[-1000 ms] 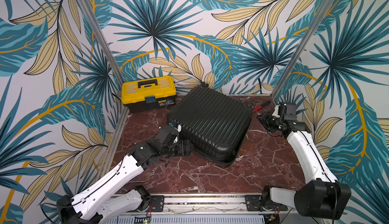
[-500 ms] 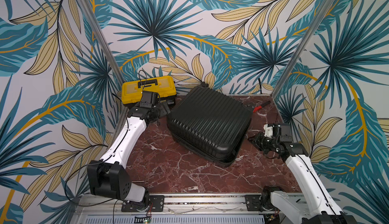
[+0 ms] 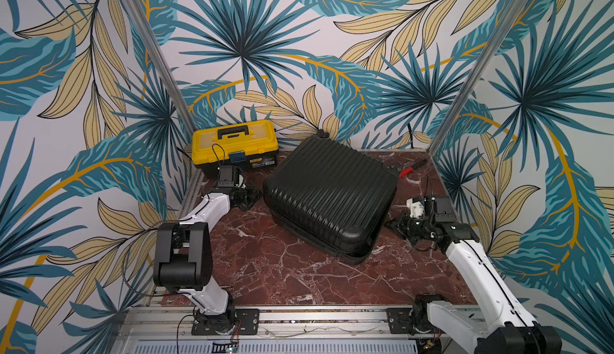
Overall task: Open the suitcase zippers
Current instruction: Open the suitcase at the center of the board.
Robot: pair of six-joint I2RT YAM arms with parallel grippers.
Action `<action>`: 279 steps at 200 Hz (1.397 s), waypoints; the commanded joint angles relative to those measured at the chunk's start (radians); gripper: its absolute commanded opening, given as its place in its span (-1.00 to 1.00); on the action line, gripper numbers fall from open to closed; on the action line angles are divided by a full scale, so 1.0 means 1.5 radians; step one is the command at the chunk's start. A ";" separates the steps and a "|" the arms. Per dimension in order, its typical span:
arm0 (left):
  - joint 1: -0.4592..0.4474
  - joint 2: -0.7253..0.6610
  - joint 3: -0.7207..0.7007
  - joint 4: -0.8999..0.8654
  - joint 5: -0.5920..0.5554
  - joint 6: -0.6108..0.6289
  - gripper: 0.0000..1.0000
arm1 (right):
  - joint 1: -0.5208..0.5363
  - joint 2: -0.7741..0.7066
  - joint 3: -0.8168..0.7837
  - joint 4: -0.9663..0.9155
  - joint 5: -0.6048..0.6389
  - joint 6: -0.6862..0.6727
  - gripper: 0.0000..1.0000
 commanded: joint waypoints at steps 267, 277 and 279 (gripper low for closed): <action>-0.099 -0.172 -0.221 0.635 0.050 -0.260 -0.98 | -0.045 0.250 0.306 -0.047 0.133 -0.054 -0.86; -0.109 -0.173 -0.208 0.634 0.046 -0.260 -1.00 | -0.045 0.217 0.287 -0.064 0.153 -0.062 -0.84; -0.111 -0.173 -0.206 0.634 0.046 -0.260 -1.00 | -0.045 0.211 0.282 -0.065 0.155 -0.063 -0.84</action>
